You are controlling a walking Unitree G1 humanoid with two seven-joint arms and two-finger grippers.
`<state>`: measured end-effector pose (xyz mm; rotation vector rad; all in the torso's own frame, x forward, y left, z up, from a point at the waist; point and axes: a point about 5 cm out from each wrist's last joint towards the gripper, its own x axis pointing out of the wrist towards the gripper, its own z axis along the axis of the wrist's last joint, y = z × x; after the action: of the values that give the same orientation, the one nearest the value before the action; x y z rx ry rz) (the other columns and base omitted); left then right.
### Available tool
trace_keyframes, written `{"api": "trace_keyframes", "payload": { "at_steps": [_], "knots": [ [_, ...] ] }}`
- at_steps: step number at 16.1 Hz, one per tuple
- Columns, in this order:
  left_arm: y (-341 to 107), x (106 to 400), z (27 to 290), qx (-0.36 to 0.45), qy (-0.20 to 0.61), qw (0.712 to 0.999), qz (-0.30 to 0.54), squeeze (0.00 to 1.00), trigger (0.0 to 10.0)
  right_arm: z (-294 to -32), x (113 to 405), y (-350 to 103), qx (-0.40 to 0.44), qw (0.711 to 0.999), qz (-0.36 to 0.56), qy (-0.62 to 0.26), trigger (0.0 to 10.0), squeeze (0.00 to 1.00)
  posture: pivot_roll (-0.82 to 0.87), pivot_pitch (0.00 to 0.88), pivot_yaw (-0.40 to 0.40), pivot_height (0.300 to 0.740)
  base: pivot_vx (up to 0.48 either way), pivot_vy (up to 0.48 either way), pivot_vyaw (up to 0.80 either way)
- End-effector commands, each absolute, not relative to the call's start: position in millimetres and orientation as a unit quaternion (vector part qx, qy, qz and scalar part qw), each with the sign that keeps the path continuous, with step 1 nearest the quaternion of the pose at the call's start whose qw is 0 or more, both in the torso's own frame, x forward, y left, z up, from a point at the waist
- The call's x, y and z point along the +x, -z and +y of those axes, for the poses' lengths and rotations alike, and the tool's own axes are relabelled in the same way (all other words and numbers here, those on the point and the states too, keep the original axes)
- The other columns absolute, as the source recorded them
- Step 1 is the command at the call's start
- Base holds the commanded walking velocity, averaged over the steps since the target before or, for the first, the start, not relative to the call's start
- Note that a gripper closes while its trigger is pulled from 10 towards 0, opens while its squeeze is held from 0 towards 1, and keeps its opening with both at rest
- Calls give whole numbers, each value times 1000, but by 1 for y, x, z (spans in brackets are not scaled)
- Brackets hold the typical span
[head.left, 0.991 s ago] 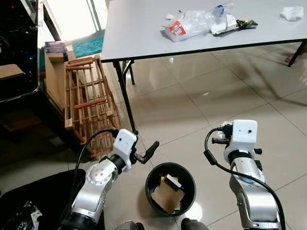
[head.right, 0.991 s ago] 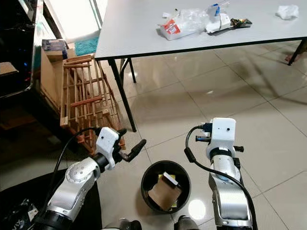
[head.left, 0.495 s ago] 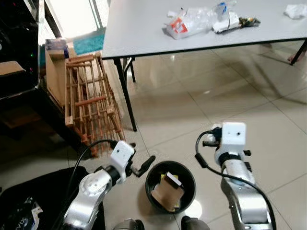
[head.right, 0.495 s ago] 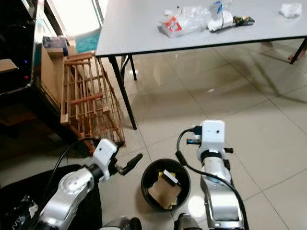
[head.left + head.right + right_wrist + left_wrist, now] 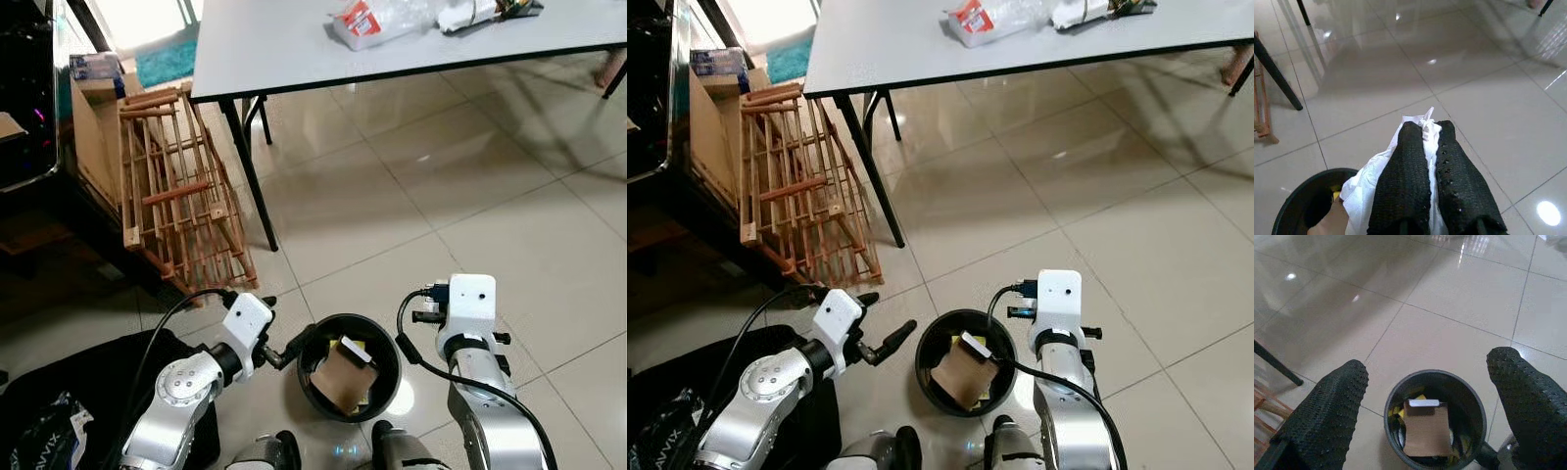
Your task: Picking trash to rubbish bin
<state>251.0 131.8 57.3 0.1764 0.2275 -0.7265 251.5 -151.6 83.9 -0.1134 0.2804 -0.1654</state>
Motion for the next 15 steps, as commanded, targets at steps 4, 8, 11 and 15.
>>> {"api": "trace_keyframes", "payload": {
  "at_steps": [4,8,11,15],
  "knots": [
    [-51,244,136,95,367,915,136,0,10000,-150,244,-65,-45,976,197,80,10000,0,-48,268,125,740,0,0,0],
    [-50,241,135,97,374,911,143,0,10000,-143,243,-53,-39,971,232,52,10000,0,-42,265,126,740,0,0,0],
    [-49,241,134,101,377,909,149,0,10000,-142,244,-49,-39,969,239,50,10000,0,-39,257,126,740,0,0,0],
    [-51,245,132,98,374,911,143,0,10000,-143,245,-47,-40,967,245,48,10000,0,-42,250,125,740,0,0,0]
  ]
}}
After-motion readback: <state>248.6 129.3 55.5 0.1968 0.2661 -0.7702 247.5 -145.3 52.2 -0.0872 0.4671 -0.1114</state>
